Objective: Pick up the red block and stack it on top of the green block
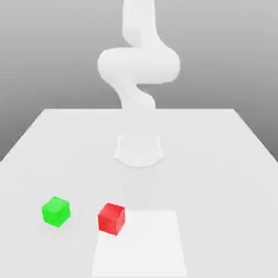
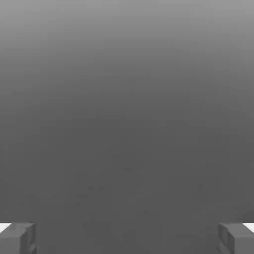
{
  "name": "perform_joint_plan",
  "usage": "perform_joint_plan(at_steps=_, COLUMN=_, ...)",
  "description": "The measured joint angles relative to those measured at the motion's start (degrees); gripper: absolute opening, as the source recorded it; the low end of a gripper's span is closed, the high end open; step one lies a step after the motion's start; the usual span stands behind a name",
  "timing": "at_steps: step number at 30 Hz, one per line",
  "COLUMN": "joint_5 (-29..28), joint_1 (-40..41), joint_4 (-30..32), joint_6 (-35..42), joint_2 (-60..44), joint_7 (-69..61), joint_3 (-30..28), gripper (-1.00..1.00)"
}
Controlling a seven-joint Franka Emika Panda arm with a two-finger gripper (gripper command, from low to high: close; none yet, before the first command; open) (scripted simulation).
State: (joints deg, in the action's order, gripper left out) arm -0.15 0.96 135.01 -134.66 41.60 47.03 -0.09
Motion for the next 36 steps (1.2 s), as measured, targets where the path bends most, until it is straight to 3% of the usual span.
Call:
perform_joint_plan(at_steps=17, joint_5=-0.3, joint_1=7.1, joint_4=25.7, joint_6=-24.0, joint_2=-36.4, joint_7=9.3, joint_3=-1.9, gripper=0.0)
perform_joint_plan(at_steps=24, joint_5=1.7, joint_1=7.8, joint_4=26.1, joint_6=-36.0, joint_2=-51.2, joint_7=8.6, joint_3=-1.5, gripper=0.0)
perform_joint_plan(at_steps=25, joint_5=2.0, joint_1=8.0, joint_4=25.8, joint_6=-37.8, joint_2=-53.2, joint_7=8.4, joint_3=-1.1, gripper=-1.0)
perform_joint_plan(at_steps=32, joint_5=1.8, joint_1=8.2, joint_4=25.7, joint_6=-38.2, joint_2=-53.7, joint_7=8.5, joint_3=-1.0, gripper=-1.0)
perform_joint_plan(at_steps=36, joint_5=0.7, joint_1=8.1, joint_4=26.7, joint_6=-32.3, joint_2=-46.9, joint_7=9.3, joint_3=-1.4, gripper=-1.0)
